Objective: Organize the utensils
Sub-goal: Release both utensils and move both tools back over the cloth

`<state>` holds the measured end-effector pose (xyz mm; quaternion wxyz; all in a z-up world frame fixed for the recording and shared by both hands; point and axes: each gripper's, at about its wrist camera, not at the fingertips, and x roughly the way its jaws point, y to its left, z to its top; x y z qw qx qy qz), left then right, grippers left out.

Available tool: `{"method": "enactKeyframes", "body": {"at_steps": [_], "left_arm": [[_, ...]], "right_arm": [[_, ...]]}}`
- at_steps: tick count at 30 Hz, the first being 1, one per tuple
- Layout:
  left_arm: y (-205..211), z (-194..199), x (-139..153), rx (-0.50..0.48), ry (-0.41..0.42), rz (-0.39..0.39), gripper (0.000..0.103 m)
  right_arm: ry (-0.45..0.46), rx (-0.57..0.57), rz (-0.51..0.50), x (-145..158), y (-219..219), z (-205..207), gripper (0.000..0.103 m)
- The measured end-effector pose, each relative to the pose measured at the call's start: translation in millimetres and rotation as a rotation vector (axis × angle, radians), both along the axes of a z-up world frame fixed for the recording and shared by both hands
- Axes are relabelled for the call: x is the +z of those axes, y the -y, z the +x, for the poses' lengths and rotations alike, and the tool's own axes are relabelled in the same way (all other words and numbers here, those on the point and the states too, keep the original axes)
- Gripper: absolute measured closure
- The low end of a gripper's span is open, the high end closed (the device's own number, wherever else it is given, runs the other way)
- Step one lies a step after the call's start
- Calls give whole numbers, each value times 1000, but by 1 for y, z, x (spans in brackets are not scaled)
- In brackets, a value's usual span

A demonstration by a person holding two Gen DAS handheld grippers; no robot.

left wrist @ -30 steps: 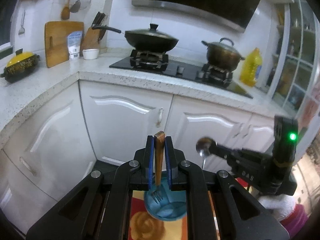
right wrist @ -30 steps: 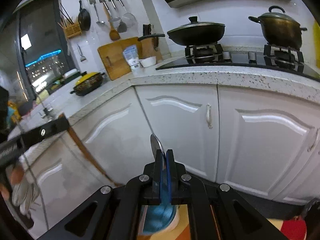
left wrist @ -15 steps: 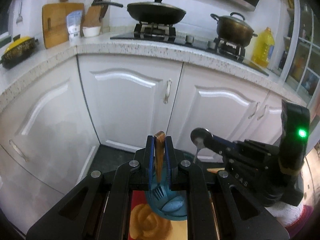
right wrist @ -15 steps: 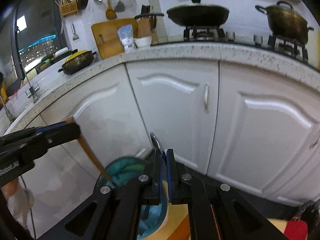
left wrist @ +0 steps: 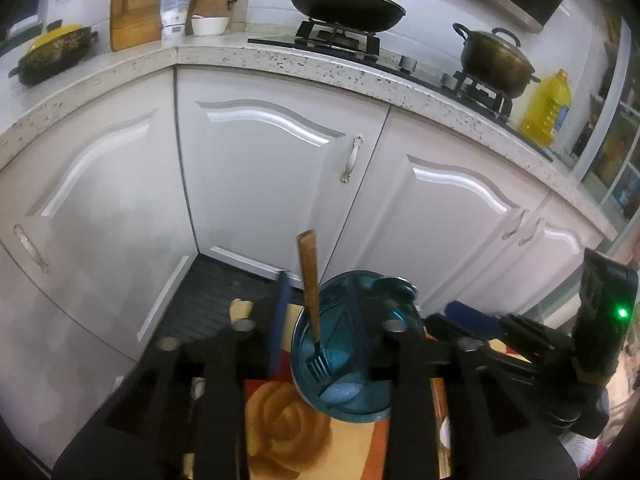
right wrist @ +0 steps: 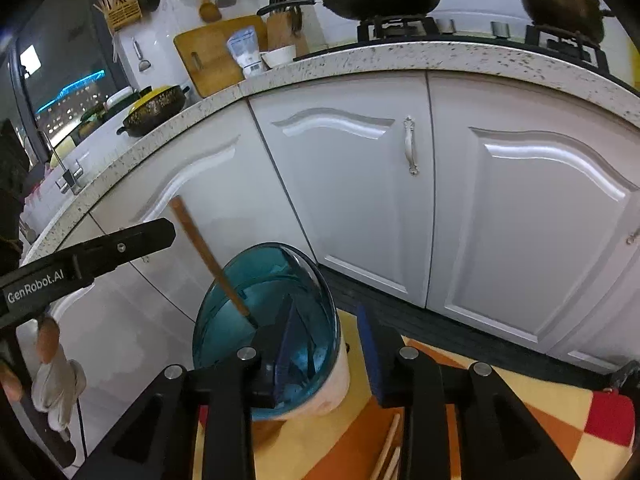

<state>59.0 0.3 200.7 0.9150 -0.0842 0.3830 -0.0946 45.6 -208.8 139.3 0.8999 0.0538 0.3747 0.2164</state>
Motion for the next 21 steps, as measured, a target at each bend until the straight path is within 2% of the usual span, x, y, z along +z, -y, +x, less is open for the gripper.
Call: {"method": "enactKeyframes", "body": {"at_steps": [8, 16, 21], "left_arm": [[3, -30, 6, -17, 23, 3, 62], [38, -71, -11, -71, 27, 55, 57], [59, -92, -21, -121, 8, 57, 56]], "right_arm": [[-7, -62, 23, 4, 27, -42, 64], [-16, -153, -25, 3, 57, -91, 61], [-8, -201, -44, 6, 75, -120, 61]]}}
